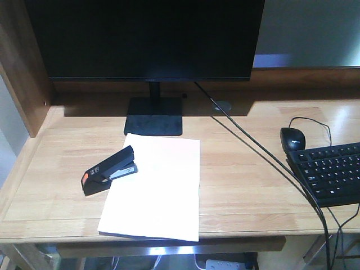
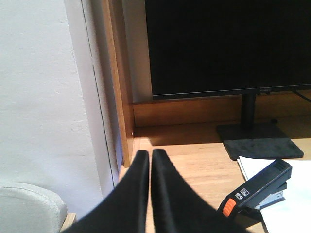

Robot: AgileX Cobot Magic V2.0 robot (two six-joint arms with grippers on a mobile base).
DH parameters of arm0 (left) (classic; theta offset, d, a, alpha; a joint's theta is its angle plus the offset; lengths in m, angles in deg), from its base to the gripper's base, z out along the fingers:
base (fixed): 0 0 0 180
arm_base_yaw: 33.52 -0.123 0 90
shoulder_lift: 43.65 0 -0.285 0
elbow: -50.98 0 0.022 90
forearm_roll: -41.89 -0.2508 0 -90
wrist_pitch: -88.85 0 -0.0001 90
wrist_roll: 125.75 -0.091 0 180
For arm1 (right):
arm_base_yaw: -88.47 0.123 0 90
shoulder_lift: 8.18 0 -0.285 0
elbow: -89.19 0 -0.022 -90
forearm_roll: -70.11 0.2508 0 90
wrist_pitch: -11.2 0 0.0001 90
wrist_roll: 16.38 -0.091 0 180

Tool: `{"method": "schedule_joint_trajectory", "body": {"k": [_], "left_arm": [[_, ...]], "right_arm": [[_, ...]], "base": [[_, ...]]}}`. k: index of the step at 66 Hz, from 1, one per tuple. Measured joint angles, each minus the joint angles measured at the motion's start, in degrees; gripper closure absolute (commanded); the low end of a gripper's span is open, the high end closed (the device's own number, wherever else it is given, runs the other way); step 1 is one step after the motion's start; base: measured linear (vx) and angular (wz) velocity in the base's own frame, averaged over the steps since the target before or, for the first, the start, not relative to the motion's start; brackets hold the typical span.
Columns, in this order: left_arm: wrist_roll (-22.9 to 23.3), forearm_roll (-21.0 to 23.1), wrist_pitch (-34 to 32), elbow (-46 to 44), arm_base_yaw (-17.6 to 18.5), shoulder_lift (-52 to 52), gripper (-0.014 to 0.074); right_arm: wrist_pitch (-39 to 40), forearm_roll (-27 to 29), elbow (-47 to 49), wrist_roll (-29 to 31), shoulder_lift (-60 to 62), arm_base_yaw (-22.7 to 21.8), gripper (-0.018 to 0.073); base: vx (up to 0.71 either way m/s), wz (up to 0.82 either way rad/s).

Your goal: Grab stapler and paper to desk for stapling

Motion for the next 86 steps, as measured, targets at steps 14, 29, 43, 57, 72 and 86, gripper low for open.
{"method": "schedule_joint_trajectory", "body": {"k": [14, 29, 43, 57, 72, 86], "left_arm": [[0.02, 0.00, 0.00, 0.00, 0.00, 0.00, 0.0603], [0.02, 0.00, 0.00, 0.00, 0.00, 0.00, 0.0603], [0.02, 0.00, 0.00, 0.00, 0.00, 0.00, 0.0603], [0.02, 0.00, 0.00, 0.00, 0.00, 0.00, 0.0603], [-3.30, 6.30, 0.08, 0.35, 0.00, 0.00, 0.0603], [-12.81, 17.55, -6.21, 8.16, 0.00, 0.00, 0.0603]], "right_arm": [[0.00, 0.00, 0.00, 0.00, 0.00, 0.00, 0.0568], [-0.06, 0.00, 0.00, 0.00, 0.00, 0.00, 0.0568], [-0.06, 0.00, 0.00, 0.00, 0.00, 0.00, 0.0568], [-0.06, 0.00, 0.00, 0.00, 0.00, 0.00, 0.0568], [-0.18, 0.00, 0.00, 0.00, 0.00, 0.00, 0.0568], [-0.18, 0.00, 0.00, 0.00, 0.00, 0.00, 0.0568]], "base": [[0.00, 0.00], [0.00, 0.00], [0.00, 0.00], [0.00, 0.00], [0.00, 0.00], [0.00, 0.00]]}}
